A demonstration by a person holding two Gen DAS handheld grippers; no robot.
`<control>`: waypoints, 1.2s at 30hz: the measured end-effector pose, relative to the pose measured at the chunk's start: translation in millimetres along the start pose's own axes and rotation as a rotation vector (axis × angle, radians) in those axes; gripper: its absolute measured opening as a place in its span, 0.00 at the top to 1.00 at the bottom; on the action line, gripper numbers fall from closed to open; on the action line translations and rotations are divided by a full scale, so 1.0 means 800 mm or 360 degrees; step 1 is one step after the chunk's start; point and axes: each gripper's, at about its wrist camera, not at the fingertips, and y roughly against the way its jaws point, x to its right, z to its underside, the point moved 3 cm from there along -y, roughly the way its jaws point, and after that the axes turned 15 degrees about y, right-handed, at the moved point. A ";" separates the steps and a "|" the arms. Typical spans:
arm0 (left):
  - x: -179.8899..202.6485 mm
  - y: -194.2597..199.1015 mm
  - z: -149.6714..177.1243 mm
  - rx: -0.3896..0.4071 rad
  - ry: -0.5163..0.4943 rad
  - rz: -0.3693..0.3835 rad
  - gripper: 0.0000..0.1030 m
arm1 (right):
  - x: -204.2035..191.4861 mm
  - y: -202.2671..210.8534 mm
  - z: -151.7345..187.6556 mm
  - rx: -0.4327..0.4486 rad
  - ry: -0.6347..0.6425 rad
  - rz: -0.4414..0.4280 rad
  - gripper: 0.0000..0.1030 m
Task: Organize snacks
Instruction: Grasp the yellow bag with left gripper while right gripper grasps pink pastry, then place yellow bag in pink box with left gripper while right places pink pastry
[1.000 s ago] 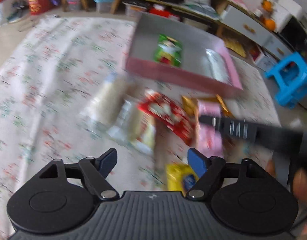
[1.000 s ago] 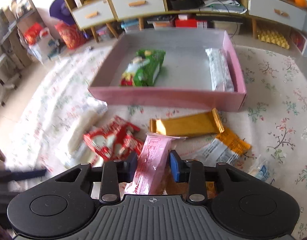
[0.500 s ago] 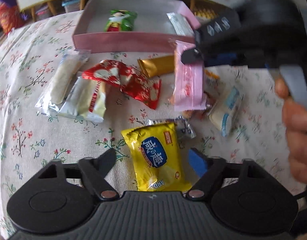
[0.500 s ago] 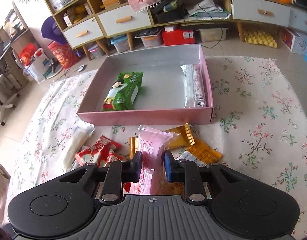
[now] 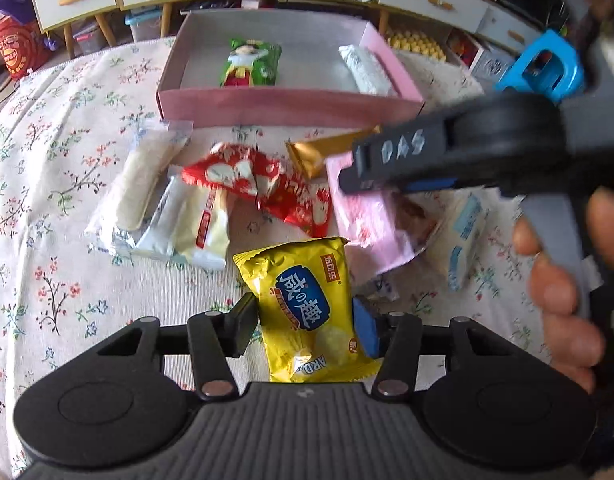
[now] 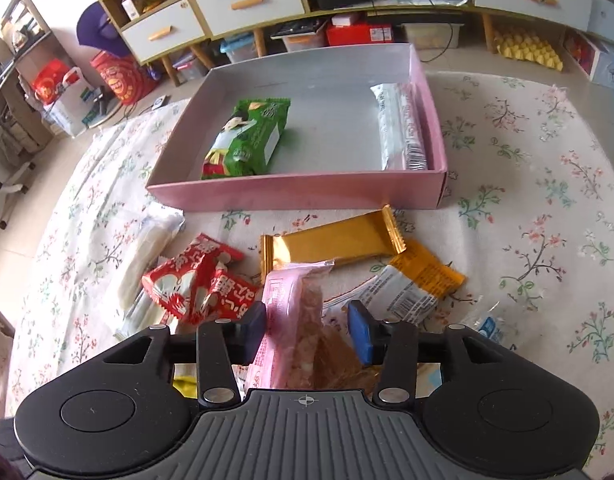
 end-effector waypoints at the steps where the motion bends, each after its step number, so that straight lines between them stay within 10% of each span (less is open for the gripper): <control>1: -0.001 0.003 -0.003 0.0011 0.0003 0.0011 0.54 | -0.002 0.002 0.000 0.0015 0.0023 0.0004 0.69; 27: -0.027 0.040 -0.152 0.0590 0.0193 0.0030 0.54 | 0.050 0.073 -0.068 0.0536 -0.0198 -0.0007 0.80; 36: -0.017 0.000 -0.187 0.0653 0.0115 -0.0023 0.54 | 0.084 0.034 -0.095 0.0535 -0.0245 0.0194 0.80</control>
